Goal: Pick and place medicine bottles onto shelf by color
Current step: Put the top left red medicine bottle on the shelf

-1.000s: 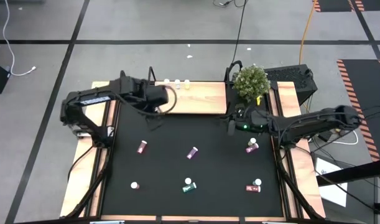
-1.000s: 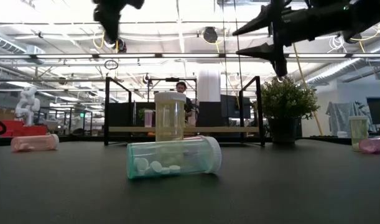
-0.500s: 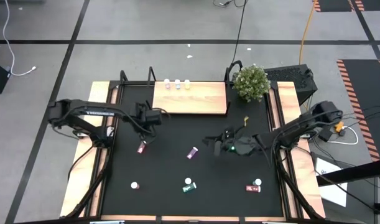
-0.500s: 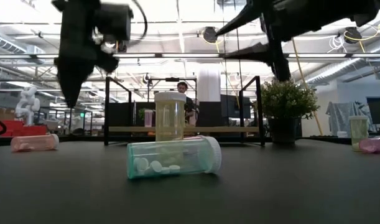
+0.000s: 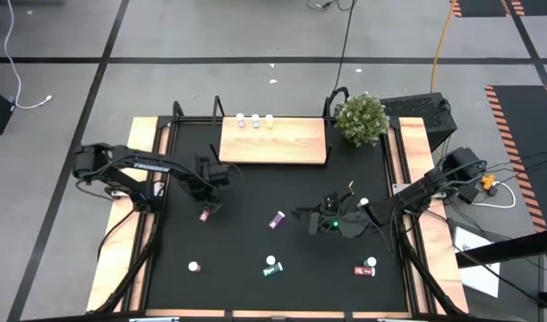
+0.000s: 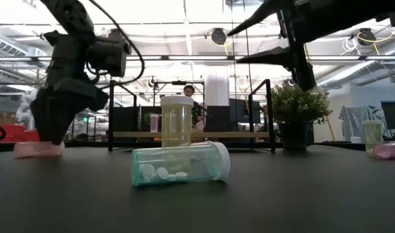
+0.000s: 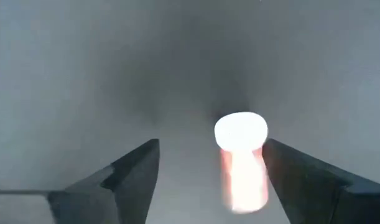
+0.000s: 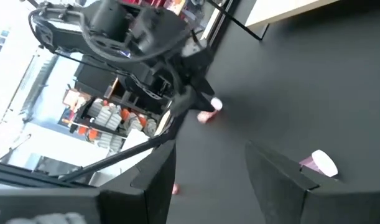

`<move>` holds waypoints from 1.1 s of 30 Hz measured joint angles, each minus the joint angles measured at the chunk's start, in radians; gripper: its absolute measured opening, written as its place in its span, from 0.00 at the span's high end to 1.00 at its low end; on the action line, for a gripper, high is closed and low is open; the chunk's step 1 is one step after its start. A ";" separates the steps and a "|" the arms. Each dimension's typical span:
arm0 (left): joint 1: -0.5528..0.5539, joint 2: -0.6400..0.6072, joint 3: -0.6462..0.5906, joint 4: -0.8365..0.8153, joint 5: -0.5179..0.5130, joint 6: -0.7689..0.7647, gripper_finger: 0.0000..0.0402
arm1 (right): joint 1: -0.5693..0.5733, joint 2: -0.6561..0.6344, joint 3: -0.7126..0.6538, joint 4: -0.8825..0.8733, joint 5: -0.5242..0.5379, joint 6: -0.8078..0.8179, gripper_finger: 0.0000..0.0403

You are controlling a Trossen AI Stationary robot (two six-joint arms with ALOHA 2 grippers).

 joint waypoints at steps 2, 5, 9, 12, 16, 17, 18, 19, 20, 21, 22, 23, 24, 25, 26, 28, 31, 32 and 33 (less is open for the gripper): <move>-0.003 0.001 -0.005 0.009 -0.008 -0.008 0.32 | 0.000 0.000 0.000 0.003 -0.002 -0.005 0.54; -0.010 0.000 0.000 0.066 -0.004 -0.018 0.36 | 0.000 0.000 0.000 0.018 -0.002 -0.020 0.54; -0.008 0.000 -0.002 0.090 -0.003 -0.018 0.42 | 0.000 0.000 0.000 0.015 -0.005 -0.022 0.54; -0.008 -0.001 -0.001 0.083 -0.019 -0.013 0.47 | -0.003 0.000 0.000 0.014 -0.013 -0.029 0.54; -0.009 -0.001 -0.001 0.085 -0.027 0.023 0.54 | -0.012 0.000 0.000 0.014 -0.015 -0.038 0.54; -0.009 -0.001 -0.001 0.086 -0.027 0.032 0.55 | -0.014 0.000 0.000 0.014 -0.016 -0.040 0.54; -0.009 -0.001 -0.001 0.086 -0.027 0.049 0.56 | -0.015 0.000 0.000 0.014 -0.016 -0.044 0.54; -0.009 -0.001 -0.001 0.086 -0.027 0.076 0.56 | -0.016 0.000 0.000 0.014 -0.016 -0.046 0.54; -0.008 -0.001 -0.001 0.086 -0.027 0.115 0.56 | -0.018 0.000 0.000 0.014 -0.017 -0.047 0.54; -0.008 -0.001 -0.001 0.086 -0.027 0.160 0.56 | -0.020 0.000 0.000 0.014 -0.017 -0.050 0.54; -0.009 -0.001 0.004 0.079 -0.027 0.208 0.56 | -0.021 0.000 0.000 0.014 -0.017 -0.050 0.54; -0.011 -0.001 0.014 0.065 -0.026 0.258 0.55 | -0.022 0.000 0.000 0.014 -0.017 -0.052 0.54; -0.013 -0.002 0.029 0.046 -0.026 0.302 0.54 | -0.024 0.000 0.000 0.014 -0.017 -0.054 0.54; -0.016 -0.005 0.048 0.018 -0.026 0.344 0.53 | -0.027 0.000 0.000 0.014 -0.020 -0.054 0.54; -0.021 -0.007 0.069 -0.011 -0.028 0.385 0.51 | -0.029 0.000 0.000 0.014 -0.022 -0.054 0.54; -0.035 -0.007 0.115 -0.056 -0.055 0.460 0.48 | -0.037 0.000 0.000 0.014 -0.045 -0.057 0.54; -0.061 -0.008 0.164 -0.101 -0.091 0.567 0.43 | -0.044 0.000 0.000 0.014 -0.050 -0.058 0.54; -0.074 -0.008 0.167 -0.099 -0.096 0.605 0.42 | -0.046 0.000 0.000 0.014 -0.050 -0.058 0.54; -0.089 -0.008 0.165 -0.096 -0.097 0.647 0.41 | -0.046 0.000 0.000 0.015 -0.050 -0.057 0.54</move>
